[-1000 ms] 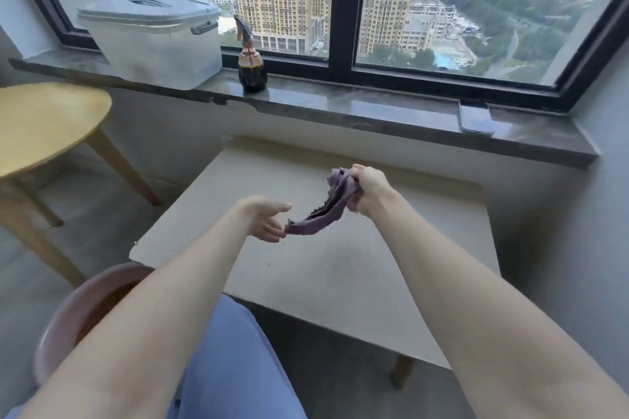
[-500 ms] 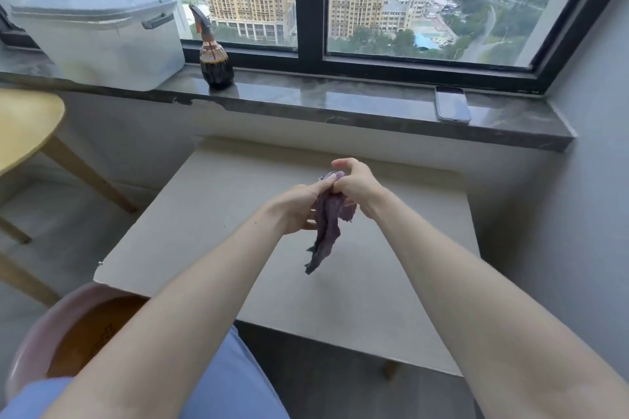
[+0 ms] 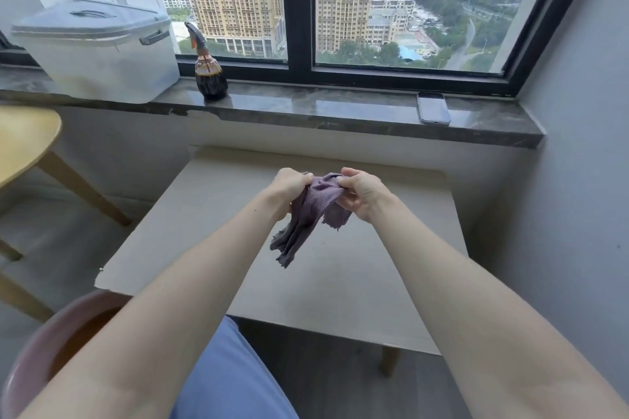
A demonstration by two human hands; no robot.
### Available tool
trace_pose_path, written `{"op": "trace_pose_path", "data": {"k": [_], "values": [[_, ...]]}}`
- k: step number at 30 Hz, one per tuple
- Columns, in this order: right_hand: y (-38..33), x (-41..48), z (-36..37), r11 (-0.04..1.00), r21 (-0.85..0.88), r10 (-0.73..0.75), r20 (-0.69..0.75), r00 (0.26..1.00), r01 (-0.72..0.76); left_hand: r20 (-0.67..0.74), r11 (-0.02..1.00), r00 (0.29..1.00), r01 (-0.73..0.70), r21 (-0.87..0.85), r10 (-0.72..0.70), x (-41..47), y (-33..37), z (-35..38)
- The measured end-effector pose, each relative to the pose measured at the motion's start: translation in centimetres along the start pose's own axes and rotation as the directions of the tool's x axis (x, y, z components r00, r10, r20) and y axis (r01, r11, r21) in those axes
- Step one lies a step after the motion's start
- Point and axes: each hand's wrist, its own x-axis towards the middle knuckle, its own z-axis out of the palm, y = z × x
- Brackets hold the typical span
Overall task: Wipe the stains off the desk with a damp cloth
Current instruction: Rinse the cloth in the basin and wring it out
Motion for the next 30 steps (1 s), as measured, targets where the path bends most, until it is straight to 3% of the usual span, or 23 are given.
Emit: {"op": "trace_pose_path", "data": {"k": [4, 9, 12, 15, 17, 19, 21, 24, 27, 30], "values": [[-0.5, -1.8, -0.9, 0.987, -0.149, 0.065, 0.057, 0.996, -0.056, 0.135, 0.995, 0.989, -0.050, -0.085, 0.062, -1.7, 0.2, 0.0], [-1.1, -3.8, 0.2, 1.000, -0.017, -0.008, 0.203, 0.979, 0.012, 0.319, 0.993, 0.947, 0.069, -0.096, -0.035, -3.8, -0.2, -1.3], [-1.1, -3.9, 1.9, 0.986, -0.150, -0.046, 0.141, 0.989, 0.068, 0.354, 0.995, 0.935, 0.018, -0.094, 0.016, -4.9, -0.3, -1.9], [-0.6, -4.1, 3.8, 0.878, -0.470, -0.074, 0.061, 0.995, 0.094, 0.250, 0.992, 0.967, -0.023, -0.121, 0.053, -5.4, -0.8, -2.5], [-0.3, -4.2, 4.7, 0.707, -0.702, -0.053, 0.060, 0.997, 0.080, 0.135, 0.990, 0.990, -0.029, -0.141, 0.048, -5.3, -1.1, -2.6], [0.2, -4.2, 5.6, 0.570, -0.819, -0.062, 0.029, 0.998, 0.059, 0.034, 0.988, 0.998, -0.038, -0.149, 0.044, -4.9, -1.5, -3.0], [0.5, -4.1, 5.9, 0.545, -0.837, -0.104, 0.000, 0.995, 0.057, -0.056, 0.988, 0.998, -0.034, -0.148, 0.025, -4.7, -2.0, -3.4], [0.5, -3.8, 5.9, 0.604, -0.786, -0.068, 0.114, 0.991, 0.132, -0.118, 0.983, 0.992, -0.059, -0.176, 0.039, -4.4, -2.6, -3.9], [0.7, -4.2, 6.0, 0.630, -0.744, -0.088, 0.215, 0.973, 0.222, -0.109, 0.974, 0.991, -0.102, -0.201, 0.082, -4.0, -3.3, -4.2], [0.6, -3.9, 6.1, 0.602, -0.754, -0.142, 0.221, 0.965, 0.261, -0.065, 0.954, 0.994, -0.105, -0.282, 0.090, -3.9, -3.7, -4.7]]}}
